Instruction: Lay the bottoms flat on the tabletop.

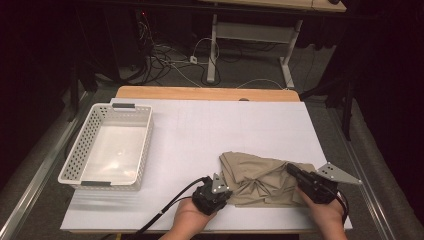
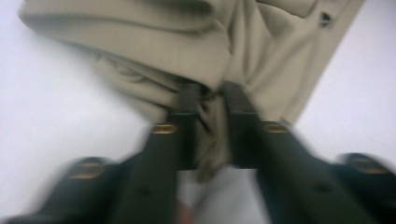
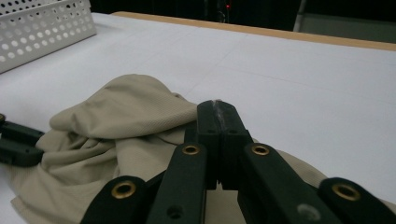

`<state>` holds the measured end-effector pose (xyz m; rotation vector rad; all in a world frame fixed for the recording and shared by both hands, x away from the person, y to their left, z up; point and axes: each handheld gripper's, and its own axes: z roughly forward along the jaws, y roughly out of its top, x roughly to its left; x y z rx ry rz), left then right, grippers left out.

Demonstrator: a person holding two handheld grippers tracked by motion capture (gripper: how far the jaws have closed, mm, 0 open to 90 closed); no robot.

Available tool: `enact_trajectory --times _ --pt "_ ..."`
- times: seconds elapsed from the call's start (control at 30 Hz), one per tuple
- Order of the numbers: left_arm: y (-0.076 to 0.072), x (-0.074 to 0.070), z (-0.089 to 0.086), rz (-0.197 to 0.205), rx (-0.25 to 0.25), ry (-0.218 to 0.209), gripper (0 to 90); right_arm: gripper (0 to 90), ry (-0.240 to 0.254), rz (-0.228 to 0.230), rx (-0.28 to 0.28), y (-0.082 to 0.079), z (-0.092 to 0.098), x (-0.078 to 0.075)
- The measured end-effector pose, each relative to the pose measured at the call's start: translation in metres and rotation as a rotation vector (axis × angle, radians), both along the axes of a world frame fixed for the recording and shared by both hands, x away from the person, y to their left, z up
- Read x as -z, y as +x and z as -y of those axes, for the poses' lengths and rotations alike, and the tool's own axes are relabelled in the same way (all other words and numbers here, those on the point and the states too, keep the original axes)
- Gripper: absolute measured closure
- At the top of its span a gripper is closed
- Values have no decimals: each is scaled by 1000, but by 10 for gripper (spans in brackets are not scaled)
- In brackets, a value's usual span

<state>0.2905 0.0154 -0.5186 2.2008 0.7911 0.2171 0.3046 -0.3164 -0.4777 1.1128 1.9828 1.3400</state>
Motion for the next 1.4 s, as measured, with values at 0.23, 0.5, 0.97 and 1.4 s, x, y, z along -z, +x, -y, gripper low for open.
enact_trajectory --times 0.23,0.5,0.97,1.4 --pt "-36 -3 -46 6 2 -53 837 900 -23 12 -48 -6 -15 -5" --pt "-49 -23 -112 79 -118 -112 837 900 -32 9 -75 -9 -27 -8" --pt "-11 -14 -104 50 -166 -139 832 900 66 -7 201 2 54 -7" --pt "-45 -12 -113 11 -112 -92 809 900 41 -81 152 -35 55 6"
